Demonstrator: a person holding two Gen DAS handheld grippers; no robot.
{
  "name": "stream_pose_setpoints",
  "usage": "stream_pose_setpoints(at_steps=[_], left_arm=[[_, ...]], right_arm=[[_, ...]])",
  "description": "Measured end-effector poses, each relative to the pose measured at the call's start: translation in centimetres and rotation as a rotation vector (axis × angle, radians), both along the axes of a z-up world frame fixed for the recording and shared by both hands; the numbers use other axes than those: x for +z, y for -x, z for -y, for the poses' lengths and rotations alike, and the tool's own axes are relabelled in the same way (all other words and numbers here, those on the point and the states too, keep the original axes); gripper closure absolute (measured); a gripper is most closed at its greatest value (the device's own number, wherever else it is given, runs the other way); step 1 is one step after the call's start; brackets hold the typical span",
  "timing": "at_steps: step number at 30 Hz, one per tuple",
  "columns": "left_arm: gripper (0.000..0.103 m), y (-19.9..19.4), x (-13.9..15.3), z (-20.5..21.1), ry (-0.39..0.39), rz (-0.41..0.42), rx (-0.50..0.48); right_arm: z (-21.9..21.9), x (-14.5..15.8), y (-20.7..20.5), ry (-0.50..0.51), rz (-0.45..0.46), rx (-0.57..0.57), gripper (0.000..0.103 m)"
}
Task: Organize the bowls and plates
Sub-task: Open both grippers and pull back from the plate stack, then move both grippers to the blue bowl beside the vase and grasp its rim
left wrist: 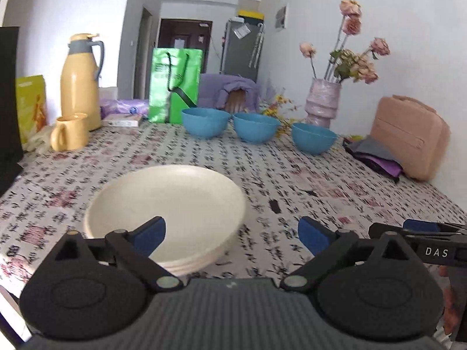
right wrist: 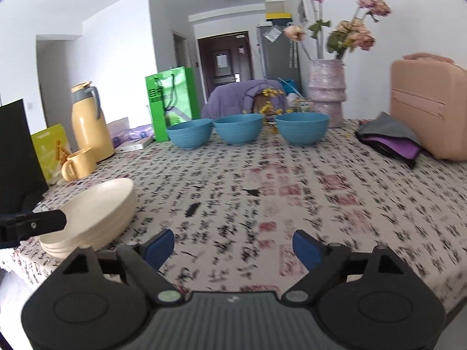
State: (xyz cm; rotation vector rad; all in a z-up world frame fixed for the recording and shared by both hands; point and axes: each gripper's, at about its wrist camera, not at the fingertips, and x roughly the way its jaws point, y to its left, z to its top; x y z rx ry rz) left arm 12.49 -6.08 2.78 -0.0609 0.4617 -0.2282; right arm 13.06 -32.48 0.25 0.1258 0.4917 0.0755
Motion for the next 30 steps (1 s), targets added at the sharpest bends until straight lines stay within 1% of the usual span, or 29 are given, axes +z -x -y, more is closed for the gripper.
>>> stream_pose_setpoints(at_steps=[7,12,15,18,22,23,25,28,30], left_arm=[[0.004,-0.7,0.2,1.9,-0.027,0.003,-0.044],[0.004,-3.1,1.0,4.2,-0.039,0.022,-0.085],[0.004,-5.6,1.6,5.9,-0.048,0.009,-0.11],[0.004,-8.8,2.3,7.4,-0.036,-0.027,-0.146],[0.004,-15.3,3.6,9.1,0.016,-0.142,-0.184],[0.005,-17.0,4.0,9.5,0.033,-0.158,-0.192],[0.005,-20.2,4.5,10.3,0.049,-0.169,-0.191],[0.006,-24.6,4.6,11.9,0.042,-0.162,-0.192],[0.011,-27.9,4.2,13.1,0.043,-0.19,-0.205]], right_arm=[[2.2,-0.4,0.7,-0.026,0.009,-0.058,0.015],[3.8,-0.9,-0.5,-0.028,-0.003,-0.091,0.015],[5.3,-0.8,-2.0,-0.029,-0.011,-0.125,0.015],[7.1,-0.2,-3.9,-0.036,-0.012,-0.152,0.015],[10.2,1.3,-7.9,-0.051,0.001,-0.184,0.015],[11.0,1.7,-9.1,-0.052,0.01,-0.2,0.015],[12.4,2.3,-11.6,-0.053,0.023,-0.23,0.015],[14.2,2.9,-15.7,-0.07,0.038,-0.248,0.015],[15.3,3.3,-18.6,-0.102,0.035,-0.249,0.015]])
